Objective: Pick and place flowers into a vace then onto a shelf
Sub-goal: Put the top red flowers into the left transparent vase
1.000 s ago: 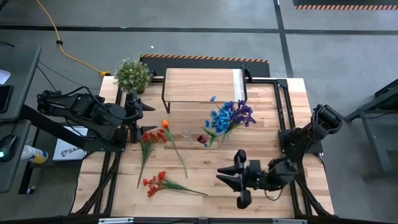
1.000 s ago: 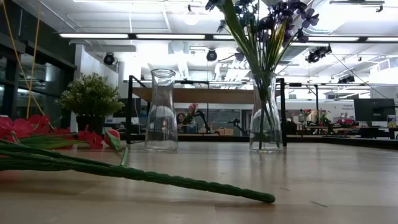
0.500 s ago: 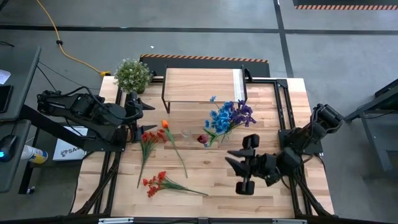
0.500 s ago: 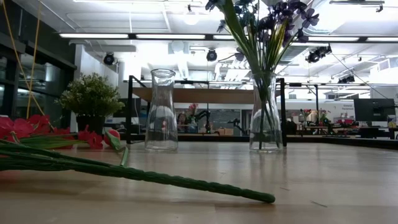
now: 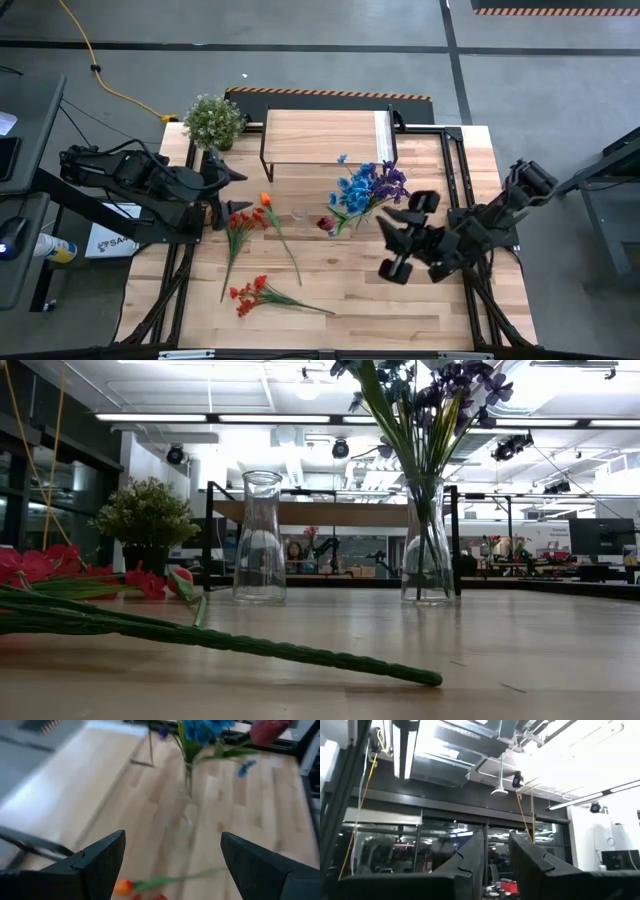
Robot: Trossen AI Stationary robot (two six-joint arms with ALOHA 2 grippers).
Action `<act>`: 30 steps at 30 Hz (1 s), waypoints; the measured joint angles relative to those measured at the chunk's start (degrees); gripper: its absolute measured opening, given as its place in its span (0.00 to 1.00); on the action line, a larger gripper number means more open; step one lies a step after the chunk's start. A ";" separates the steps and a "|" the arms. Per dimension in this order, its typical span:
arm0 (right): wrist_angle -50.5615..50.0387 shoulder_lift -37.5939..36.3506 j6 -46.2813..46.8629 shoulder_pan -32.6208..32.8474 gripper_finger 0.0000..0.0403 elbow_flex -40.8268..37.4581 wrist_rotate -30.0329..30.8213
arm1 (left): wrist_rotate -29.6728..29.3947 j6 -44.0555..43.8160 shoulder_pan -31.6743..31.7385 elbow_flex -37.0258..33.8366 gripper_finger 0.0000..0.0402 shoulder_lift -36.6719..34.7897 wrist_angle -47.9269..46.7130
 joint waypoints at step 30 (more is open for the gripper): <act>-34.26 -21.88 -0.37 5.81 0.21 0.00 11.56 | 25.12 -55.06 -0.02 -0.20 0.90 19.96 -21.78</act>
